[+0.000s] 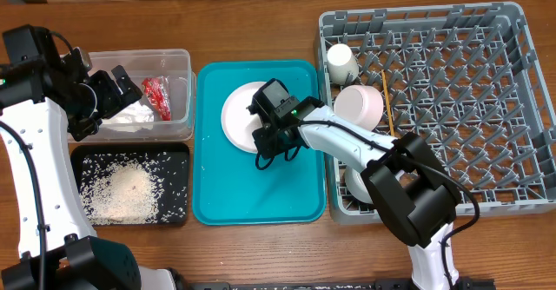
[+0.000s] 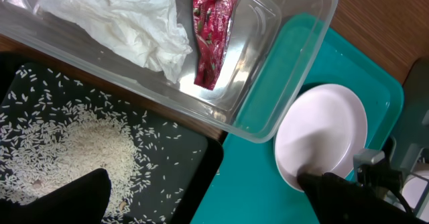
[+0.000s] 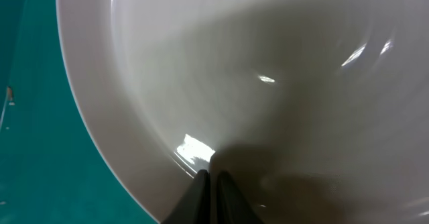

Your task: Sort waste into correct bins and load items into the dishwasher

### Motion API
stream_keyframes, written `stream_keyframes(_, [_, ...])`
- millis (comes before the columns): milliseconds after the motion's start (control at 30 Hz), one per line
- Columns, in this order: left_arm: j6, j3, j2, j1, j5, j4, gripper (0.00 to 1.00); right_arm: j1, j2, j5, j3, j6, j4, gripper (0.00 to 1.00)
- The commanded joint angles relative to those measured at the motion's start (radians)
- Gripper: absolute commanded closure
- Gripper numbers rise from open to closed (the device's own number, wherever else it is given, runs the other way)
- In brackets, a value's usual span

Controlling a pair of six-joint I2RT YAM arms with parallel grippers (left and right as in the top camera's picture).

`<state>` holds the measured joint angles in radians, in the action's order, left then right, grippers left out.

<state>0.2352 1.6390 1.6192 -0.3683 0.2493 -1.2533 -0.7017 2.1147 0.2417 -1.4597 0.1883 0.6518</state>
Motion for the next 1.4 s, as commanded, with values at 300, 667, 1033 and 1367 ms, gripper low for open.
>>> stream_keyframes(300, [-0.011, 0.013, -0.016, 0.005, -0.006, 0.001, 0.00, -0.004, -0.141, -0.096, -0.111, 0.051, 0.099, 0.92])
stream_keyframes(667, [-0.011, 0.013, -0.016, 0.005, -0.006, 0.001, 0.00, 0.010, -0.189, -0.327, -0.115, -0.009, 0.114, 0.00])
stream_keyframes(1033, [-0.011, 0.013, -0.016, 0.005, -0.006, 0.001, 0.00, 0.010, -0.108, -0.470, -0.097, -0.009, 0.113, 0.58])
stream_keyframes(1367, [-0.011, 0.013, -0.016, 0.005, -0.006, 0.001, 0.00, 0.010, -0.044, -0.510, -0.097, -0.001, 0.053, 0.67])
